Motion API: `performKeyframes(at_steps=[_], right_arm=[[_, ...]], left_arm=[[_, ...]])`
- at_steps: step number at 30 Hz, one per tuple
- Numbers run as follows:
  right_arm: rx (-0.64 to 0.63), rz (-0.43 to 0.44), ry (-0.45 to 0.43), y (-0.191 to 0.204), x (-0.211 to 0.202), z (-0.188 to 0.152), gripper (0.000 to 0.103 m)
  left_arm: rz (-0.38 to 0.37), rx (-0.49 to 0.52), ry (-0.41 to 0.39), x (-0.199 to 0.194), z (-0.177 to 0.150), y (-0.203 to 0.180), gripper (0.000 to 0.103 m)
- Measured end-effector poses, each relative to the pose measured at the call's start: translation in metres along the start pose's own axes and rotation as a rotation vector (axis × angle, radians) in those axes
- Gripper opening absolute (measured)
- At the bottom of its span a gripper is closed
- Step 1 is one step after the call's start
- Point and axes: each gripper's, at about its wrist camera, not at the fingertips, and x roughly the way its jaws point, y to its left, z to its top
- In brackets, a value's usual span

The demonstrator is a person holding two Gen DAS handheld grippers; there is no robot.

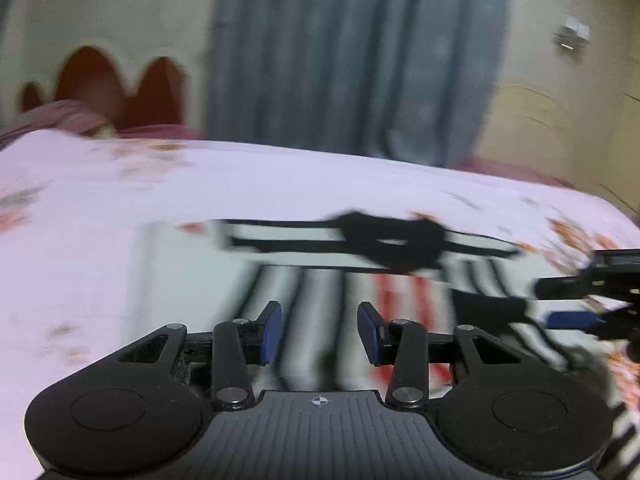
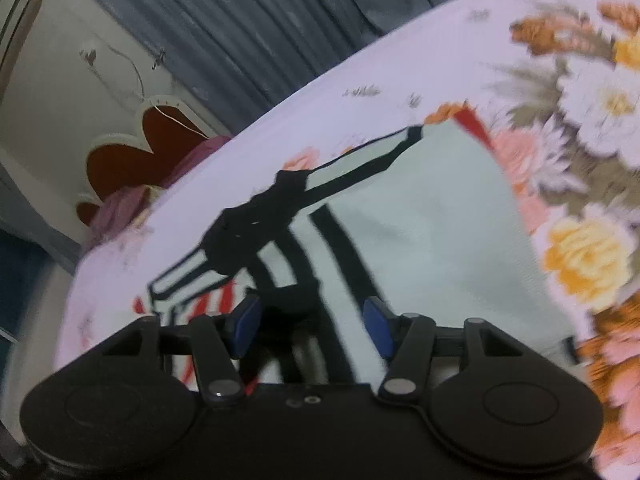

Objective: Fold small clothes

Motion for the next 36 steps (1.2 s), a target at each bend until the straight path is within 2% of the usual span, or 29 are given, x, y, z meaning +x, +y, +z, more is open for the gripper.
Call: performKeyframes(at_steps=[4, 6, 8, 9, 10, 11, 14, 17, 18, 21, 24, 26, 27, 28, 30, 31, 32, 34, 36], right_arm=[[0.066, 0.029, 0.08, 0.004, 0.023, 0.001, 0.06], [0.032, -0.011, 0.109, 0.011, 0.034, -0.001, 0.053], [-0.042, -0.049, 0.109, 0.022, 0.04, -0.003, 0.026], [-0.074, -0.068, 0.114, 0.025, 0.042, -0.003, 0.017], [-0.105, -0.074, 0.118, 0.027, 0.042, -0.004, 0.01], [-0.141, -0.072, 0.108, 0.031, 0.039, -0.004, 0.009], [-0.305, -0.067, 0.009, 0.052, 0.012, -0.006, 0.009], [-0.423, -0.111, -0.077, 0.055, -0.011, -0.011, 0.009], [-0.418, -0.129, -0.058, 0.05, -0.007, -0.009, 0.009], [-0.352, -0.158, 0.023, 0.028, 0.015, -0.01, 0.009], [-0.334, -0.171, 0.031, 0.021, 0.018, -0.017, 0.009], [-0.33, -0.168, 0.03, 0.019, 0.017, -0.018, 0.011], [-0.318, -0.167, 0.033, 0.018, 0.016, -0.017, 0.013], [-0.309, -0.167, 0.034, 0.017, 0.013, -0.015, 0.019], [-0.291, -0.164, 0.002, 0.016, 0.005, -0.012, 0.041], [-0.279, -0.164, -0.015, 0.015, 0.002, -0.01, 0.058], [-0.269, -0.16, -0.019, 0.013, 0.001, -0.008, 0.057], [-0.239, -0.148, 0.0, 0.009, 0.005, -0.005, 0.047], [-0.209, -0.13, 0.021, 0.006, 0.01, -0.005, 0.043]], left_arm=[[0.06, -0.077, 0.048, 0.004, -0.007, 0.034, 0.042], [0.049, -0.082, 0.055, 0.006, -0.012, 0.04, 0.042], [0.05, -0.074, 0.065, 0.009, -0.015, 0.039, 0.042], [0.049, -0.075, 0.06, 0.009, -0.015, 0.04, 0.042], [0.049, -0.08, 0.053, 0.008, -0.014, 0.04, 0.042], [0.045, -0.084, 0.045, 0.008, -0.014, 0.04, 0.042], [0.036, -0.076, 0.034, 0.01, -0.015, 0.036, 0.042], [0.012, -0.079, 0.079, 0.02, -0.019, 0.037, 0.042], [0.016, -0.073, 0.102, 0.025, -0.022, 0.037, 0.042], [0.014, -0.072, 0.097, 0.028, -0.024, 0.036, 0.042], [0.0, -0.084, 0.098, 0.027, -0.023, 0.04, 0.042], [-0.01, -0.102, 0.069, 0.018, -0.021, 0.045, 0.042], [0.005, -0.11, 0.023, 0.007, -0.022, 0.049, 0.042], [0.015, -0.119, -0.007, -0.001, -0.023, 0.055, 0.042], [0.055, -0.149, -0.039, -0.014, -0.027, 0.068, 0.042], [0.069, -0.157, -0.044, -0.019, -0.03, 0.074, 0.042], [0.077, -0.161, -0.043, -0.021, -0.033, 0.077, 0.042], [0.063, -0.163, -0.035, -0.022, -0.036, 0.079, 0.041], [0.041, -0.142, -0.031, -0.02, -0.037, 0.072, 0.041]])
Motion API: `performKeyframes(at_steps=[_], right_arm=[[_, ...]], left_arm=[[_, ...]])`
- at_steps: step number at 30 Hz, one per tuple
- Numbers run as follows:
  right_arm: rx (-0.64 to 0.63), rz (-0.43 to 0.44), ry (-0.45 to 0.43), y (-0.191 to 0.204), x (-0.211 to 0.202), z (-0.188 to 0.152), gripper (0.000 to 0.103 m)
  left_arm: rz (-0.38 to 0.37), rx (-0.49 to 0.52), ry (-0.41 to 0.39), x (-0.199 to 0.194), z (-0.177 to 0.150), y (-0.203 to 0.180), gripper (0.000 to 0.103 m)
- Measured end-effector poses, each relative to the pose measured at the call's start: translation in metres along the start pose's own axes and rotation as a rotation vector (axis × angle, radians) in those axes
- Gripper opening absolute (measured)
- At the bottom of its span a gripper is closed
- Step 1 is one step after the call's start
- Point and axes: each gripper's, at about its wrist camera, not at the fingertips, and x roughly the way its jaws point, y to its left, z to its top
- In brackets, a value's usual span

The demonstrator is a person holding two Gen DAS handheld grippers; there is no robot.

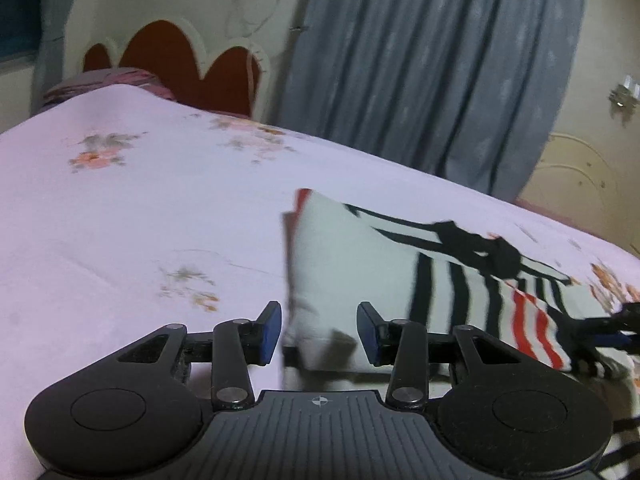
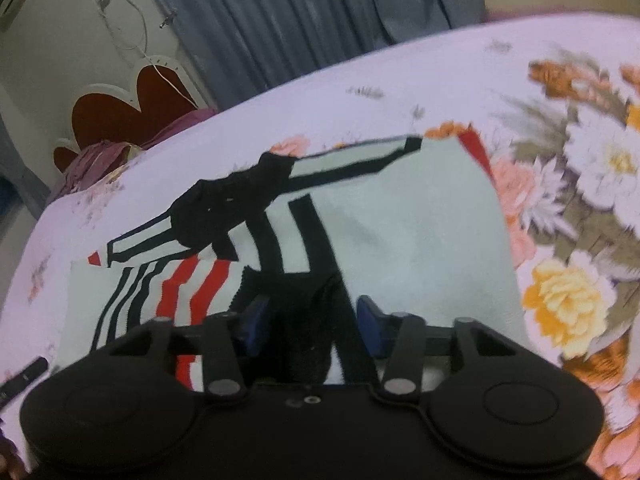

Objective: Fold small clothes

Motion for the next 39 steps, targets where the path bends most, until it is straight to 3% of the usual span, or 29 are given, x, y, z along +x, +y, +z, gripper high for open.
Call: performKeyframes(at_steps=[3, 4, 6, 8, 10, 16, 18, 20, 21, 22, 26, 28, 31, 36, 39], right_arm=[[-0.041, -0.034, 0.019, 0.006, 0.008, -0.005, 0.027], [-0.068, -0.053, 0.019, 0.008, 0.01, -0.006, 0.02], [-0.07, -0.053, 0.024, 0.007, 0.007, -0.004, 0.013], [-0.06, -0.042, 0.002, 0.005, -0.002, 0.0, 0.016], [-0.053, -0.056, -0.035, 0.003, -0.007, 0.005, 0.03], [-0.007, -0.119, -0.08, -0.008, 0.006, 0.023, 0.024], [0.001, -0.149, -0.087, -0.01, 0.014, 0.029, 0.024], [0.01, -0.166, -0.083, -0.012, 0.021, 0.033, 0.024], [0.013, -0.172, -0.083, -0.012, 0.023, 0.033, 0.024], [0.015, -0.177, -0.084, -0.012, 0.024, 0.034, 0.024], [0.0, -0.178, -0.097, -0.004, 0.017, 0.034, 0.031], [-0.03, -0.154, -0.095, 0.008, 0.016, 0.034, 0.034], [-0.113, -0.088, -0.085, 0.044, 0.025, 0.03, 0.032], [-0.245, 0.038, -0.029, 0.108, 0.055, 0.014, 0.03], [-0.341, -0.01, 0.035, 0.125, 0.074, 0.004, 0.027]], left_arm=[[-0.01, 0.072, 0.125, 0.023, -0.005, -0.016, 0.042], [0.007, 0.121, 0.128, 0.027, -0.005, -0.022, 0.042], [0.005, 0.125, 0.144, 0.028, 0.003, -0.021, 0.042], [-0.01, 0.114, 0.095, 0.025, 0.015, -0.016, 0.042], [-0.005, 0.122, 0.064, 0.031, 0.029, -0.014, 0.042], [-0.037, 0.175, 0.023, 0.082, 0.071, -0.029, 0.042], [-0.058, 0.186, 0.06, 0.111, 0.081, -0.03, 0.042], [-0.017, 0.206, 0.182, 0.146, 0.08, -0.029, 0.047], [-0.044, 0.169, 0.163, 0.154, 0.079, -0.022, 0.05], [-0.055, 0.133, 0.172, 0.157, 0.083, -0.02, 0.051], [-0.02, 0.183, 0.092, 0.135, 0.086, -0.028, 0.055], [-0.028, 0.166, 0.094, 0.126, 0.084, -0.033, 0.056], [-0.106, 0.14, 0.091, 0.106, 0.073, -0.052, 0.057], [-0.152, 0.232, 0.14, 0.107, 0.044, -0.102, 0.057], [-0.114, 0.279, 0.181, 0.118, 0.036, -0.098, 0.057]])
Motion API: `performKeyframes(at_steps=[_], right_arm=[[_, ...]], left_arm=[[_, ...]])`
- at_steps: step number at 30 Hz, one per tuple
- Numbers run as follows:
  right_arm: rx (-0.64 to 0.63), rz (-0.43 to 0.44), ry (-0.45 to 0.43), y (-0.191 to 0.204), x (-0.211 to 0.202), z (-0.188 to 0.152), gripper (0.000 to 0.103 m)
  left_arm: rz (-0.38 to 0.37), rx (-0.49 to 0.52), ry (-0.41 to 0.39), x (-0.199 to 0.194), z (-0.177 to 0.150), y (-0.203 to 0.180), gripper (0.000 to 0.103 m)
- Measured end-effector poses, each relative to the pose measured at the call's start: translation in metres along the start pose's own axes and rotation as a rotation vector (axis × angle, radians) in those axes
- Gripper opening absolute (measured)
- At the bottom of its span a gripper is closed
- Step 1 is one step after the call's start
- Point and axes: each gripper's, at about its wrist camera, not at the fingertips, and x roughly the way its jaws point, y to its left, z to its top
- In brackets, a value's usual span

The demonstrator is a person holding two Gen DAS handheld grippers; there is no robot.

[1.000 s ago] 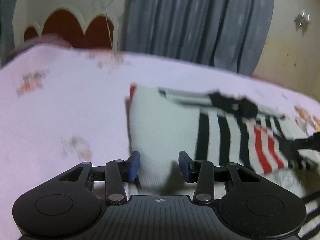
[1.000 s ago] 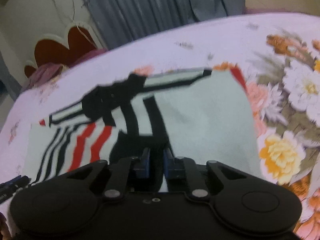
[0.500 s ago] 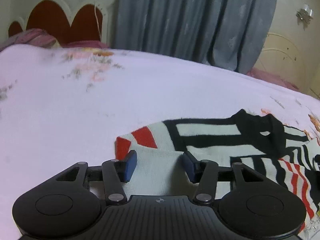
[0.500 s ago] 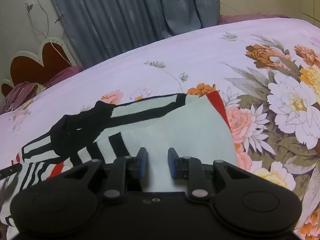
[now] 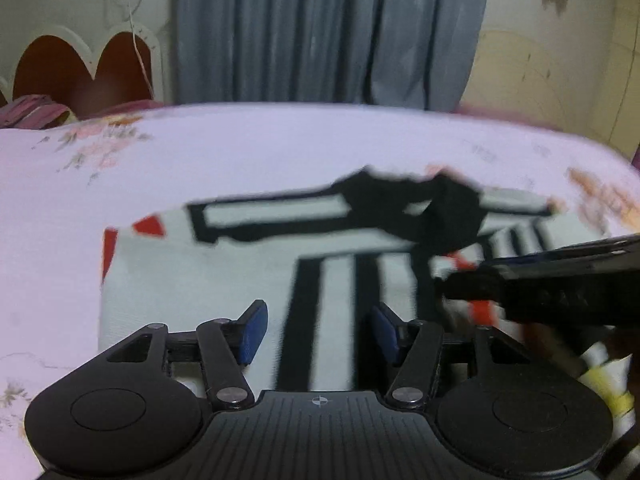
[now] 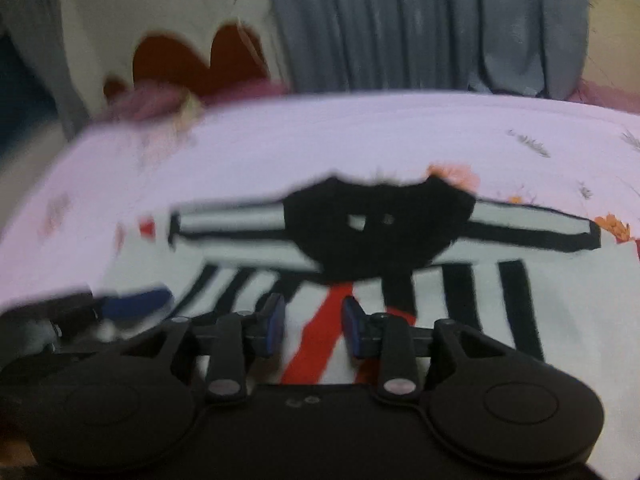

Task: Fold small clothes
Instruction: 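Grasp the black hem with the right gripper and lift it toward the collar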

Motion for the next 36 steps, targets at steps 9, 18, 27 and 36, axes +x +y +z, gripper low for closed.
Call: performKeyframes(at_steps=[9, 18, 27, 36], right_arm=[[0.046, -0.125, -0.011, -0.043, -0.014, -0.005, 0.015], [0.1, -0.162, 0.002, -0.062, 0.0, 0.001, 0.023], [0.037, -0.036, -0.033, -0.013, -0.008, 0.004, 0.028], [0.073, -0.214, 0.002, -0.056, -0.021, -0.017, 0.027]], left_arm=[[0.011, 0.058, -0.024, -0.008, 0.012, 0.02, 0.057], [0.063, -0.118, 0.006, 0.03, 0.045, 0.099, 0.069], [0.028, -0.09, -0.044, -0.008, 0.016, 0.019, 0.069], [0.064, 0.008, 0.001, -0.016, -0.01, 0.021, 0.069]])
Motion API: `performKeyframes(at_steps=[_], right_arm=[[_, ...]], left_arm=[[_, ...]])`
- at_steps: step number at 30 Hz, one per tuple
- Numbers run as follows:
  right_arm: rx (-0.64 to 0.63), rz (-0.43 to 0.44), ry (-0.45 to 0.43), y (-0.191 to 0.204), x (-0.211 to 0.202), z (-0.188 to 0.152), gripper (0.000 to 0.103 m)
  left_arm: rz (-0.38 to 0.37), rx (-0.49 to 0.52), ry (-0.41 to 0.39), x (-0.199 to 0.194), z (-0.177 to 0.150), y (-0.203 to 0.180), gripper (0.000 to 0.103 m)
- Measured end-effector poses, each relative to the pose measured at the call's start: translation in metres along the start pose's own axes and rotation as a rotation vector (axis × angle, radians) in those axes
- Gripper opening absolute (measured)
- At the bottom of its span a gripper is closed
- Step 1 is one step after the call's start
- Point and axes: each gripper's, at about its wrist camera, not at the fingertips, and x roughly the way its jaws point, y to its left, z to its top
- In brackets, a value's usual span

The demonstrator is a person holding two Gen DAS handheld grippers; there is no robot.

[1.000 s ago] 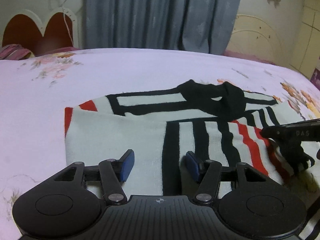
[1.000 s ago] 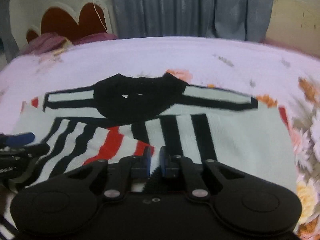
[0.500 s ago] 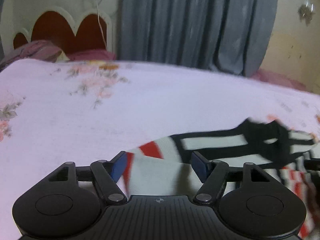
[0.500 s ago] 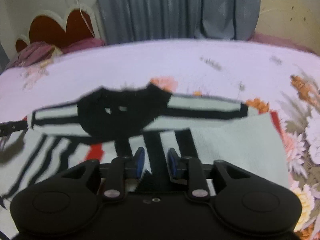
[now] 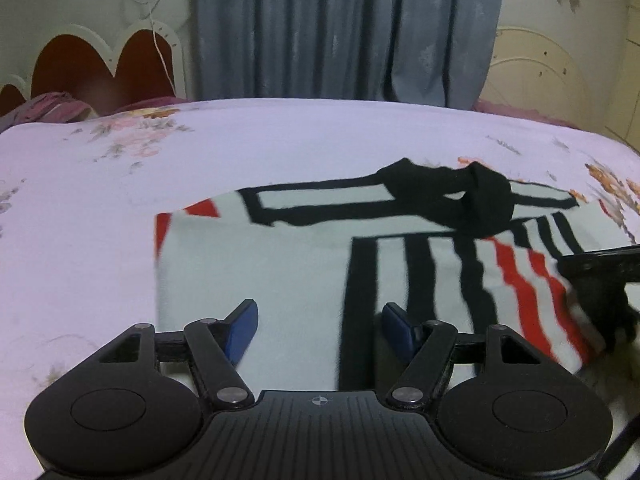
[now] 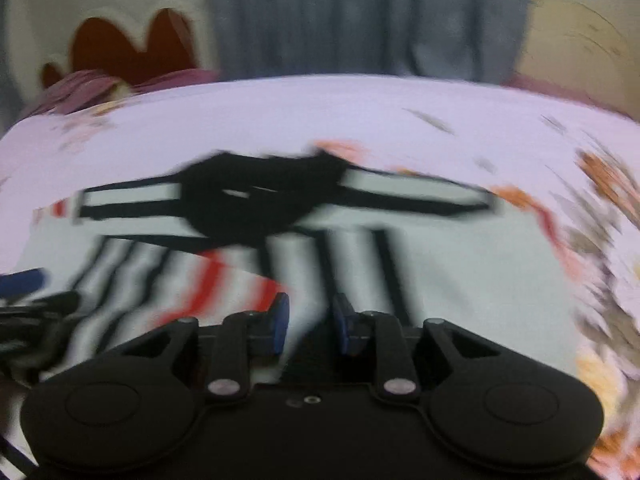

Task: Fold small clothes
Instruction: 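Grasp the black hem with the right gripper and lift it toward the collar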

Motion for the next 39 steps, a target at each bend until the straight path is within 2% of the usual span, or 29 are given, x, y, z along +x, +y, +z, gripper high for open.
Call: performKeyframes(at_steps=[3, 5, 7, 9, 11, 15, 16, 19, 21, 23, 39], right_arm=[[0.053, 0.017, 0.002, -0.017, -0.008, -0.002, 0.028], [0.038, 0.007, -0.041, -0.011, -0.021, -0.001, 0.029], [0.03, 0.05, -0.064, -0.003, -0.03, -0.002, 0.03], [-0.006, 0.094, -0.041, 0.01, -0.029, -0.009, 0.027], [-0.043, 0.056, 0.018, 0.014, -0.02, -0.019, 0.026], [-0.001, 0.009, 0.004, 0.0, -0.035, -0.025, 0.025], [0.022, 0.014, -0.01, -0.004, -0.043, -0.024, 0.03], [0.061, 0.063, -0.02, -0.009, -0.052, -0.027, 0.029], [0.008, 0.005, 0.032, -0.006, -0.041, -0.037, 0.028], [0.025, 0.013, 0.003, -0.011, -0.04, -0.044, 0.029], [-0.006, 0.023, 0.01, -0.012, -0.041, -0.043, 0.029]], left_arm=[[0.018, -0.003, -0.005, -0.007, 0.003, -0.004, 0.069], [-0.01, -0.044, -0.031, -0.017, 0.006, -0.005, 0.069], [-0.031, -0.054, -0.028, -0.021, 0.003, -0.011, 0.069], [-0.027, -0.017, 0.003, -0.017, -0.006, -0.021, 0.069], [-0.022, 0.006, 0.016, -0.015, -0.017, -0.021, 0.069], [0.007, 0.0, -0.018, -0.039, -0.021, -0.012, 0.069], [-0.002, -0.01, -0.021, -0.044, -0.023, -0.01, 0.069], [-0.004, -0.021, -0.019, -0.051, -0.034, -0.008, 0.069], [0.004, -0.003, 0.001, -0.045, -0.043, -0.007, 0.069], [0.006, 0.012, -0.007, -0.045, -0.044, -0.007, 0.069], [0.048, 0.01, -0.003, -0.045, -0.044, -0.015, 0.069]])
